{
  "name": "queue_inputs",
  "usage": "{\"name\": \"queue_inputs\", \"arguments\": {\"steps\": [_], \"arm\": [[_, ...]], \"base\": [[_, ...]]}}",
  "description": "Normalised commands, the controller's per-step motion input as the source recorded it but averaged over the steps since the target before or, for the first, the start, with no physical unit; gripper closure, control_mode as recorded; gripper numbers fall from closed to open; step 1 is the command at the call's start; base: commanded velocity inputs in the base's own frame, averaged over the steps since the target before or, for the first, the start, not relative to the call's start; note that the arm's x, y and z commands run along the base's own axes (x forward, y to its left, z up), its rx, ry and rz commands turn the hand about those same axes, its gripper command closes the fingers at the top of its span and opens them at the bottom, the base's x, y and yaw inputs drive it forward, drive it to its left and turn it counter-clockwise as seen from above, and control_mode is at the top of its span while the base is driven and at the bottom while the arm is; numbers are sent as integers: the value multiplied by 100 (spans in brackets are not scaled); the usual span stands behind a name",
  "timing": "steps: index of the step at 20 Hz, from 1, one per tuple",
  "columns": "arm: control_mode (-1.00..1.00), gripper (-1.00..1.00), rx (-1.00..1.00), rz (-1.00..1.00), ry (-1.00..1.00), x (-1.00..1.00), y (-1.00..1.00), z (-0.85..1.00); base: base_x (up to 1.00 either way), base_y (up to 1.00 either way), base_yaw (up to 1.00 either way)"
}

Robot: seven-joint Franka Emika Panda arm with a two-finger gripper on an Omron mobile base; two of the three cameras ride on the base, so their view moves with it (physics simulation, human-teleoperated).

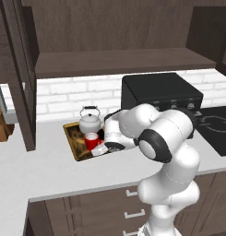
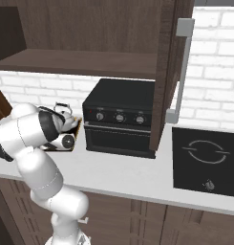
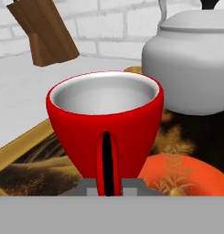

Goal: Pick the kettle from the counter and place it on the tray. Then pick the mug from the cabinet and place it on the tray. Then close the cabinet doors.

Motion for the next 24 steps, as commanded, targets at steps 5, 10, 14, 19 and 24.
{"name": "queue_inputs", "arguments": {"steps": [5,10,14,19,24], "arm": [[-100,-100,0,0,1,0,0,0],[-100,-100,0,0,0,-3,-11,22],[-100,-100,0,0,1,-20,-36,73],[-100,-100,-7,-3,15,-42,-31,94],[-100,-100,-13,-7,40,-19,-13,100]], "base": [[0,0,0],[0,0,0],[0,0,0],[0,0,0],[0,0,0]]}}
